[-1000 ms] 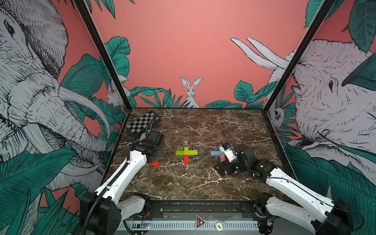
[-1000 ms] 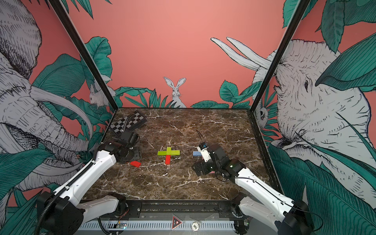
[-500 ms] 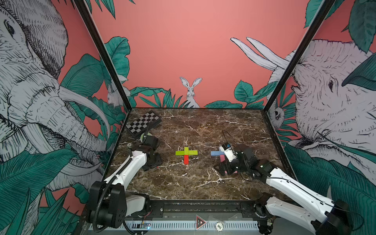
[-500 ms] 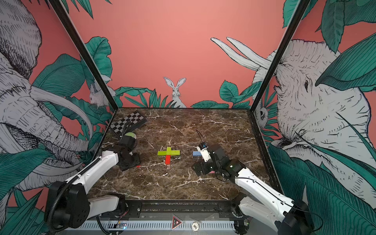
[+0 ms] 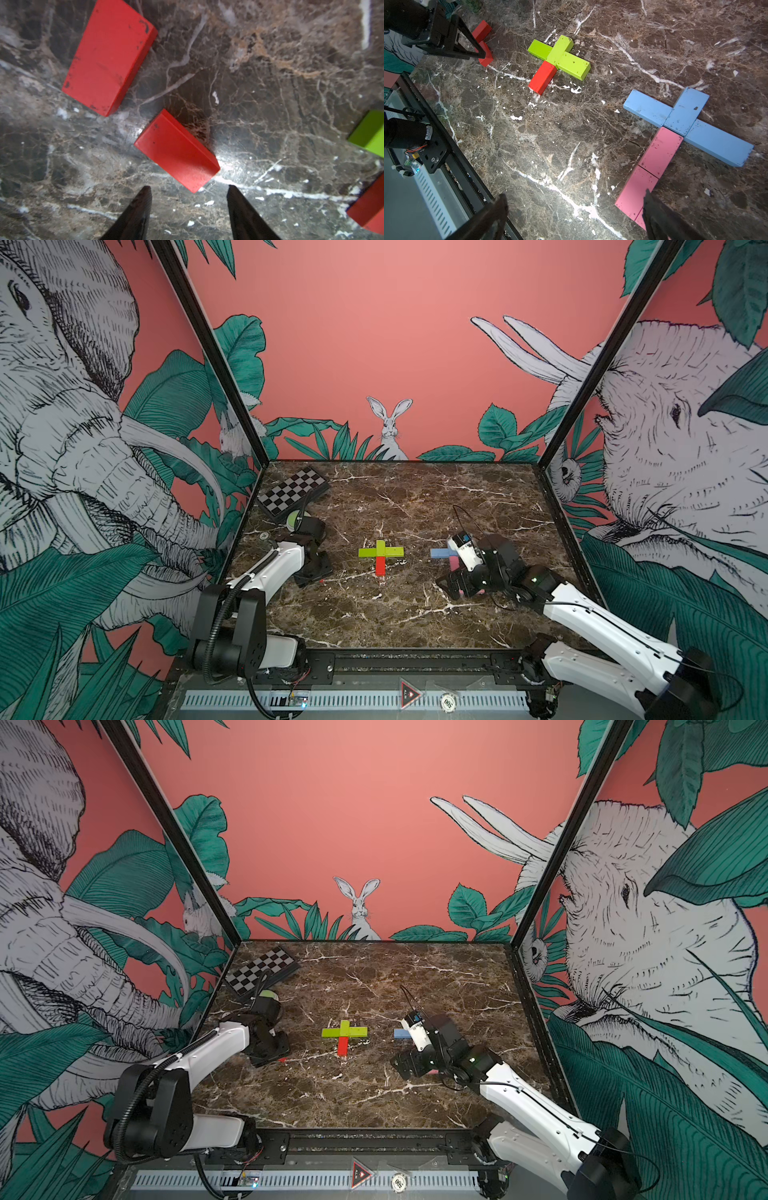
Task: Assemble the letter t with building blocks
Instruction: Pick up the building block from the center of the board.
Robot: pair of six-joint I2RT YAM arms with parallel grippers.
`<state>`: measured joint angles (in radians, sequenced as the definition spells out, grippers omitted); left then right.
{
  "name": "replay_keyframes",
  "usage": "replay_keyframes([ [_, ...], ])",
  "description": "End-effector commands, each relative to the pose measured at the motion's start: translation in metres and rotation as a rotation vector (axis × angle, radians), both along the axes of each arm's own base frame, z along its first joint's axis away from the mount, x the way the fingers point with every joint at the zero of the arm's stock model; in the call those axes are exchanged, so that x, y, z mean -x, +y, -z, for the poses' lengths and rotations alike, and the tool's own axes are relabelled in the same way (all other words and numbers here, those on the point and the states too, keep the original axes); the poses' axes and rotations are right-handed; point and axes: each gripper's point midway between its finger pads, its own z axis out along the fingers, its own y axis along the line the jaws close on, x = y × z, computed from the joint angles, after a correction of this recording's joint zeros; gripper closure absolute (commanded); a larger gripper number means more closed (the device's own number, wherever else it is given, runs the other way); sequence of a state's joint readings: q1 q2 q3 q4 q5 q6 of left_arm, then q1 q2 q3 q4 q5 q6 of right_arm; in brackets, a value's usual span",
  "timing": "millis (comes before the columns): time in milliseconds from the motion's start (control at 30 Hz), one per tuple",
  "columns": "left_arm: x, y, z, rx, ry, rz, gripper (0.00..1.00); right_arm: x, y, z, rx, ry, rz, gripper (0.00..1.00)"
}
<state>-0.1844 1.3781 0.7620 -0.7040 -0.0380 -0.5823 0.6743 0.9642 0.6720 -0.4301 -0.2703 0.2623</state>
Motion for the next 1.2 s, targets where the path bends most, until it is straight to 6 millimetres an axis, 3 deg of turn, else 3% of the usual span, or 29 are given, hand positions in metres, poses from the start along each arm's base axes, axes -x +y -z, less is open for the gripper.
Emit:
replay_keyframes([
  [0, -0.003, 0.004, 0.004, -0.013, 0.004, 0.002, 0.41, -0.001, 0.002, 0.000, -0.013, -0.004, -0.002, 0.02],
  [767, -0.032, 0.010, 0.009, -0.093, 0.021, 0.081, 0.46, 0.002, 0.005, 0.003, -0.024, 0.025, -0.011, 0.02],
  [1167, -0.029, 0.010, 0.010, -0.103, 0.038, 0.110, 0.60, 0.001, 0.007, 0.003, -0.031, 0.031, -0.009, 0.02],
])
